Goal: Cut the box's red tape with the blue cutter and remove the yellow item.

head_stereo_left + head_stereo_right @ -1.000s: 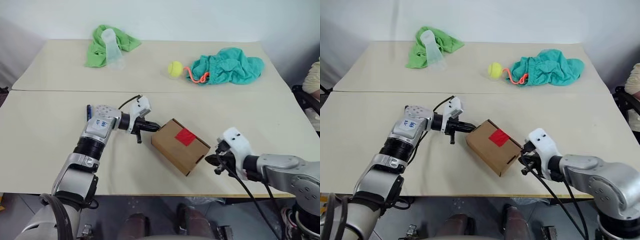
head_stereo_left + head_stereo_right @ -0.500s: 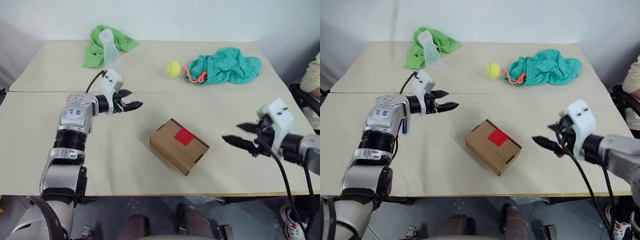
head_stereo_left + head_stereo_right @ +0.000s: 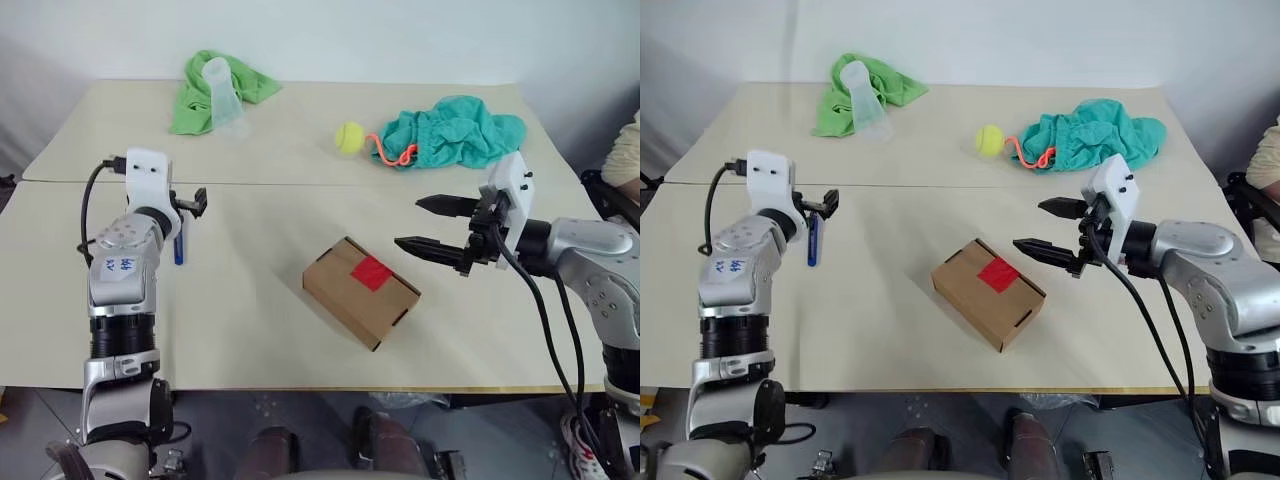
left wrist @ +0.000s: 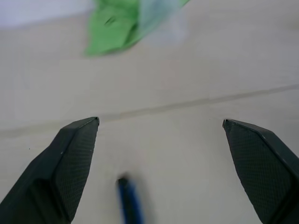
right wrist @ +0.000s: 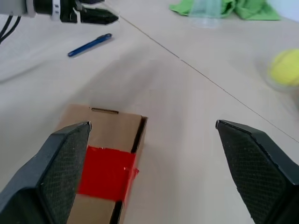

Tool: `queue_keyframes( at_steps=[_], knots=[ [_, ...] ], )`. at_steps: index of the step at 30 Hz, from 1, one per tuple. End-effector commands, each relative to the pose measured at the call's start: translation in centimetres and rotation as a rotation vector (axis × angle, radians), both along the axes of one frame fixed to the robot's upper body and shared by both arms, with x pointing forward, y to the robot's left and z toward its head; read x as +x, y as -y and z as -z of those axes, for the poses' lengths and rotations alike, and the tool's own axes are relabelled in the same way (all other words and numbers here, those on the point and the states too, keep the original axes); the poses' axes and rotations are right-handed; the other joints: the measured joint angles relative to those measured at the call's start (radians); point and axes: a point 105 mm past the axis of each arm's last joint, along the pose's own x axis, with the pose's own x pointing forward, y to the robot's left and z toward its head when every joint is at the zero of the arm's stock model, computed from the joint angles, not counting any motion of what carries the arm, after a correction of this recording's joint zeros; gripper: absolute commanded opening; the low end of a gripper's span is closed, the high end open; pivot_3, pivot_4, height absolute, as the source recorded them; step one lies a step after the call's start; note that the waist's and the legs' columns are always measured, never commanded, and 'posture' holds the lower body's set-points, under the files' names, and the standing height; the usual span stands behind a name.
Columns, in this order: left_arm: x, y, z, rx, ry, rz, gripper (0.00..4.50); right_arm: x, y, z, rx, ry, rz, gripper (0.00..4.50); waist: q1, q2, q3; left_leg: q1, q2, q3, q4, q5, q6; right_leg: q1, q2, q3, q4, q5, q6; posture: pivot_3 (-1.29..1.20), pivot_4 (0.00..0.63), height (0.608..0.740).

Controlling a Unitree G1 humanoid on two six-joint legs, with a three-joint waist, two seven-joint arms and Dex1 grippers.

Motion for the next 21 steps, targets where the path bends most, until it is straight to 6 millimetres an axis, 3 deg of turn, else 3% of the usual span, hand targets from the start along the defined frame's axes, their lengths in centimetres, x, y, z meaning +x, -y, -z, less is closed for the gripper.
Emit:
queue_keyframes(
  at_steps=[1, 3, 13, 21],
  knots=[
    [-1.5, -1.1, -1.5, -0.009, 0.04, -0.103, 3.93, 0.3, -0.3, -0.7, -0.004, 0.031, -0.042, 4.5, -0.001, 0.0, 0.0, 0.0, 0.0, 0.0, 0.0, 0.0, 0.0, 0.0, 0.0, 0.0, 0.0, 0.0, 0.0, 0.0, 0.15, 0.74],
    [-2.1, -1.1, -1.0, -0.046, 0.022, -0.115, 3.38, 0.5, -0.5, -0.6, -0.012, 0.025, -0.06, 4.5, -0.001, 0.0, 0.0, 0.0, 0.0, 0.0, 0.001, 0.0, 0.0, 0.0, -0.001, 0.0, 0.0, 0.0, 0.0, 0.0, 0.15, 0.74],
    [-2.5, -2.2, 2.5, -0.204, -0.14, -0.194, 3.38, 1.0, -1.0, -0.3, -0.04, 0.007, -0.135, 4.5, -0.003, 0.0, 0.0, 0.0, 0.001, 0.0, 0.002, -0.001, -0.001, 0.0, 0.0, 0.0, 0.001, 0.001, -0.001, 0.0, 0.15, 0.74],
    [-2.0, -1.2, 4.0, -0.241, -0.222, -0.162, 3.38, 0.7, -1.2, -0.6, -0.036, 0.017, -0.14, 4.5, -0.003, 0.0, 0.0, 0.0, 0.0, 0.0, 0.003, -0.001, -0.002, 0.0, 0.0, 0.0, 0.001, 0.001, -0.001, 0.0, 0.15, 0.74]
  ],
)
